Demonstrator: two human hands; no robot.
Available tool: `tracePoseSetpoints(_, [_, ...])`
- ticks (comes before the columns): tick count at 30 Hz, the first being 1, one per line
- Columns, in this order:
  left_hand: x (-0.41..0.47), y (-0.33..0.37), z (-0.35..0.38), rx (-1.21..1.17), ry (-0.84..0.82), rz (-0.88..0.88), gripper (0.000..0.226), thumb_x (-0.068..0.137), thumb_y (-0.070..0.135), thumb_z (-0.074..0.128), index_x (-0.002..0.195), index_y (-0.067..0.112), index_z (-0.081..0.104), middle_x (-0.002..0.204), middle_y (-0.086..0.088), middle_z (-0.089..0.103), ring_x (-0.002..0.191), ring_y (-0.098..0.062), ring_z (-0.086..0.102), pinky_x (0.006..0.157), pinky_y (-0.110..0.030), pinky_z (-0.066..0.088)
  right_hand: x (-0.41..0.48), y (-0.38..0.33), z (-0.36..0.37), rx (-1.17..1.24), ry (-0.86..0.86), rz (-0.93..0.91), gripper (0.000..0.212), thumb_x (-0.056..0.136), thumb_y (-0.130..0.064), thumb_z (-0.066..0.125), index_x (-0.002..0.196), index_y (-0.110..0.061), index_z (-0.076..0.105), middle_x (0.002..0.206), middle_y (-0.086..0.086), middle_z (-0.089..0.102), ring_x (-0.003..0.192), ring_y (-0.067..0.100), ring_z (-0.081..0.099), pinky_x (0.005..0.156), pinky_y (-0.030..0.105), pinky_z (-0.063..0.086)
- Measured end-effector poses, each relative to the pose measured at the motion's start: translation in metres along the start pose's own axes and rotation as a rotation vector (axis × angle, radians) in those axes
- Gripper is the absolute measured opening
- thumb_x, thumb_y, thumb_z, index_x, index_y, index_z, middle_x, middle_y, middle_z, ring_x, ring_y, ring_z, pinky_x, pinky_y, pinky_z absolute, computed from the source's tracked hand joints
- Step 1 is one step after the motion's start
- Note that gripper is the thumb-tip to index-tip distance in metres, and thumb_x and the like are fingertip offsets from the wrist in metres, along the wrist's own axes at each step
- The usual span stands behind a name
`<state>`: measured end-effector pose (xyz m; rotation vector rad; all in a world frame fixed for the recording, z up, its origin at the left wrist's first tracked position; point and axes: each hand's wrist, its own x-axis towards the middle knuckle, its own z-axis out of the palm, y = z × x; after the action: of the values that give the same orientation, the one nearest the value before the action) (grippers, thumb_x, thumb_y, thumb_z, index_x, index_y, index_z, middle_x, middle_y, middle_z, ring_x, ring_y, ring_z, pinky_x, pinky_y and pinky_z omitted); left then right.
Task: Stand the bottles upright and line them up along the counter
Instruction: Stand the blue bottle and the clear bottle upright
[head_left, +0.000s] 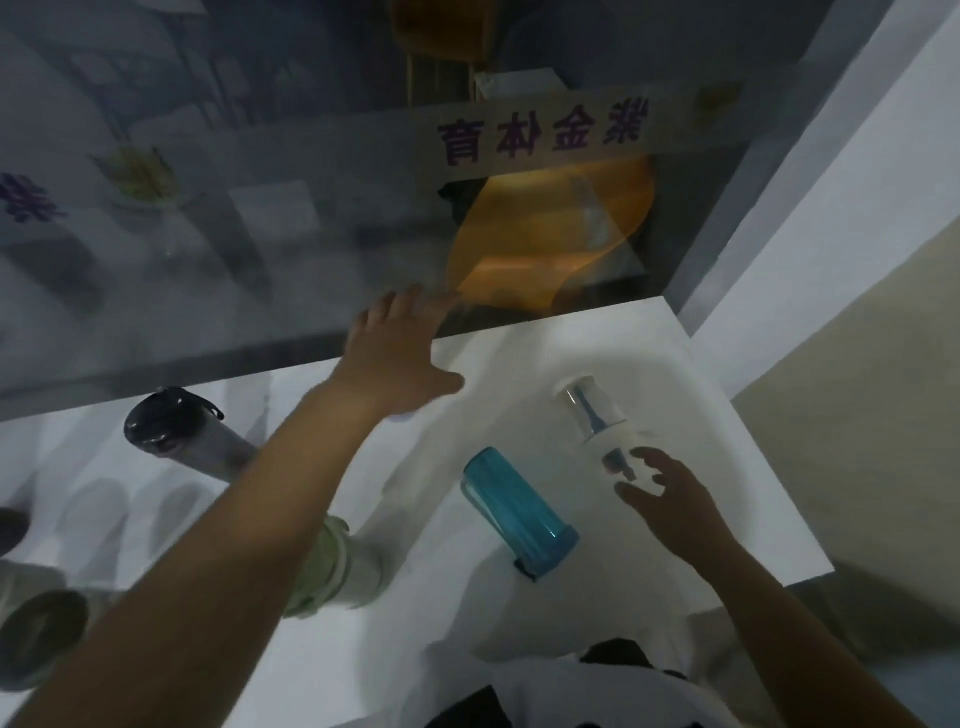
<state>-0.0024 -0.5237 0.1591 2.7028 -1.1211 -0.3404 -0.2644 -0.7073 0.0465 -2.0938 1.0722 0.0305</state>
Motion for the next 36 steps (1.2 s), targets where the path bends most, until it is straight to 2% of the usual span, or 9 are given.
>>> tracePoseSetpoints(5, [-0.051,0.072,0.066,-0.349,0.175,-0.118,0.083,0.078,0.047,0.071,0.147,0.039,0.025,0.157,0.000,0.025,0.144,-0.024,0.022,0.116,-0.047,0.025,0.040,0.009,-0.017,0.012,-0.067,-0.028,0.055,0.082,-0.037,0.072,0.130,-0.017,0.053,0.131,0.009,0.056,0.116,0.028,0.055,0.093,0.035,0.042])
tracePoseSetpoints(9, [-0.072,0.107,0.156,-0.596,0.090,-0.481,0.093,0.075,0.053,0.072,0.148,0.037,0.017,0.159,0.001,0.018,0.145,-0.024,0.020,0.116,-0.050,0.026,0.074,0.035,-0.015,-0.014,-0.102,-0.106,0.050,0.072,-0.052,0.070,0.114,-0.028,0.058,0.111,0.005,0.065,0.097,0.025,0.064,0.087,0.043,0.054])
tracePoseSetpoints(11, [-0.079,0.117,0.193,-0.653,0.056,-0.657,0.106,0.067,0.061,0.075,0.149,0.032,0.013,0.155,-0.001,0.024,0.141,-0.027,0.026,0.114,-0.052,0.031,0.081,0.043,-0.016,-0.027,-0.105,-0.164,0.052,0.070,-0.049,0.071,0.112,-0.021,0.060,0.106,0.010,0.066,0.096,0.028,0.063,0.084,0.041,0.053])
tracePoseSetpoints(14, [-0.091,0.136,0.230,-0.651,0.002,-0.777,0.114,0.066,0.065,0.074,0.150,0.035,0.004,0.160,-0.003,0.016,0.144,-0.029,0.022,0.114,-0.054,0.030,0.082,0.049,-0.024,-0.046,-0.099,-0.233,0.058,0.074,-0.030,0.079,0.121,-0.004,0.058,0.115,0.021,0.062,0.104,0.037,0.058,0.088,0.044,0.048])
tracePoseSetpoints(18, [-0.102,0.165,0.258,-0.714,0.125,-0.936,0.109,0.071,0.059,0.075,0.150,0.039,0.002,0.162,0.001,0.005,0.146,-0.031,0.019,0.113,-0.055,0.031,0.082,0.066,-0.030,-0.107,-0.222,-0.258,0.065,0.079,-0.032,0.075,0.134,-0.011,0.048,0.136,0.016,0.049,0.122,0.034,0.047,0.101,0.043,0.040])
tracePoseSetpoints(22, [-0.092,0.180,0.268,-0.780,0.270,-1.135,0.110,0.067,0.060,0.077,0.149,0.040,0.006,0.155,-0.002,0.018,0.139,-0.030,0.029,0.111,-0.056,0.036,0.084,0.079,-0.041,-0.177,-0.271,-0.295,0.068,0.084,-0.034,0.068,0.143,-0.020,0.037,0.154,0.011,0.028,0.140,0.032,0.026,0.110,0.043,0.029])
tracePoseSetpoints(27, [-0.078,0.190,0.273,-0.803,0.357,-1.244,0.108,0.065,0.062,0.077,0.148,0.034,0.013,0.144,-0.006,0.034,0.131,-0.030,0.038,0.110,-0.054,0.036,0.087,0.088,-0.054,-0.207,-0.280,-0.375,0.067,0.085,-0.035,0.067,0.142,-0.022,0.037,0.154,0.008,0.027,0.141,0.030,0.026,0.109,0.042,0.031])
tracePoseSetpoints(32, [-0.074,0.193,0.270,-0.884,0.454,-1.259,0.088,0.071,0.042,0.077,0.141,0.029,0.025,0.126,-0.004,0.050,0.116,-0.028,0.051,0.100,-0.051,0.048,0.088,0.091,-0.059,-0.213,-0.309,-0.422,0.066,0.084,-0.034,0.068,0.141,-0.021,0.038,0.151,0.008,0.031,0.137,0.029,0.032,0.106,0.041,0.034])
tracePoseSetpoints(36, [-0.085,0.186,0.252,-0.798,0.488,-1.240,0.089,0.071,0.039,0.077,0.142,0.028,0.026,0.128,-0.003,0.052,0.115,-0.025,0.050,0.101,-0.053,0.046,0.089,0.088,-0.059,-0.178,-0.321,-0.465,0.062,0.082,-0.031,0.070,0.137,-0.019,0.044,0.144,0.009,0.041,0.130,0.030,0.040,0.104,0.042,0.038])
